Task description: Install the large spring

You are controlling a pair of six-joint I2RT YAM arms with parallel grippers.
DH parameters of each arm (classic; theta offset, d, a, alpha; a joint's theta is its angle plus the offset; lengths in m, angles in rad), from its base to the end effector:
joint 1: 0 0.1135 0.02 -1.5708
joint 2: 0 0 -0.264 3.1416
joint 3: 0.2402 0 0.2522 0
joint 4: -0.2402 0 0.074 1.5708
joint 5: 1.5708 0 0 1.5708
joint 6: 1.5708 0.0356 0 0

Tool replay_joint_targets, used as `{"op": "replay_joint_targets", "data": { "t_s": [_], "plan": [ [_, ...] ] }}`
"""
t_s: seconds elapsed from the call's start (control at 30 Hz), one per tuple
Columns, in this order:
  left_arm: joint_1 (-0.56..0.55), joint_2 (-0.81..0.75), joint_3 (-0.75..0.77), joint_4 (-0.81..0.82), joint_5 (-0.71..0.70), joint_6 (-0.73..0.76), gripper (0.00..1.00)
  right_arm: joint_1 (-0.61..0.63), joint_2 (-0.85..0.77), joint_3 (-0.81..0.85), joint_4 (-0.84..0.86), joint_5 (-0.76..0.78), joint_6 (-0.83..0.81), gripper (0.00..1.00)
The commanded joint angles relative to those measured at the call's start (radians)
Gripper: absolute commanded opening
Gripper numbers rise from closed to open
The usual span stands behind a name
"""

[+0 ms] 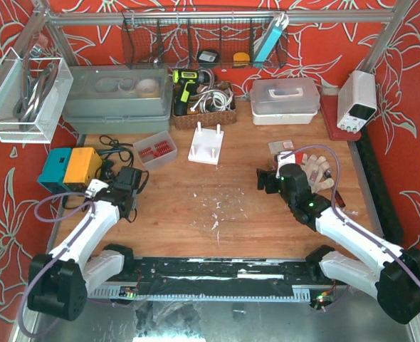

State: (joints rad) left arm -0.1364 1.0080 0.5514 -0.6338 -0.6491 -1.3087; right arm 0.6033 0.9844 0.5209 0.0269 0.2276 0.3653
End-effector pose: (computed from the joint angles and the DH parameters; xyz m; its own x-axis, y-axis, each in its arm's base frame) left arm 0.1741 -0.0022 0.1919 -0.0650 -0.7677 -0.6375 -0.8922 0.3308 -0.3075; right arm 0.1844 0.1173 0.2316 -0.4625 0.1039 -0.8805 -0.2346 0.9434 0.2346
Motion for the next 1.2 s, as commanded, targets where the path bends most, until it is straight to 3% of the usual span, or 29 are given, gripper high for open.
{"op": "replay_joint_targets", "data": {
  "t_s": [0.0,0.27,0.47,0.67,0.97,1.17],
  "plan": [
    [0.006,-0.069,0.045,-0.041,-0.038,0.052,0.92,0.01,0.021,0.011,-0.009,0.021,0.017,0.99],
    [0.006,-0.184,0.026,0.287,0.132,0.501,0.91,0.057,0.1,0.051,-0.014,0.028,0.015,0.99],
    [0.005,-0.103,0.051,0.52,0.532,0.762,0.88,0.158,0.168,0.09,-0.003,0.116,-0.029,0.98],
    [0.004,0.193,0.308,0.368,0.663,0.888,0.81,0.208,0.183,0.113,-0.033,0.162,-0.082,0.98],
    [0.004,0.501,0.748,0.042,0.562,1.082,0.52,0.216,0.142,0.097,-0.026,0.174,-0.078,0.98],
    [0.004,0.699,0.906,-0.112,0.578,1.156,0.48,0.216,0.114,0.094,-0.033,0.167,-0.072,0.99]
  ]
}}
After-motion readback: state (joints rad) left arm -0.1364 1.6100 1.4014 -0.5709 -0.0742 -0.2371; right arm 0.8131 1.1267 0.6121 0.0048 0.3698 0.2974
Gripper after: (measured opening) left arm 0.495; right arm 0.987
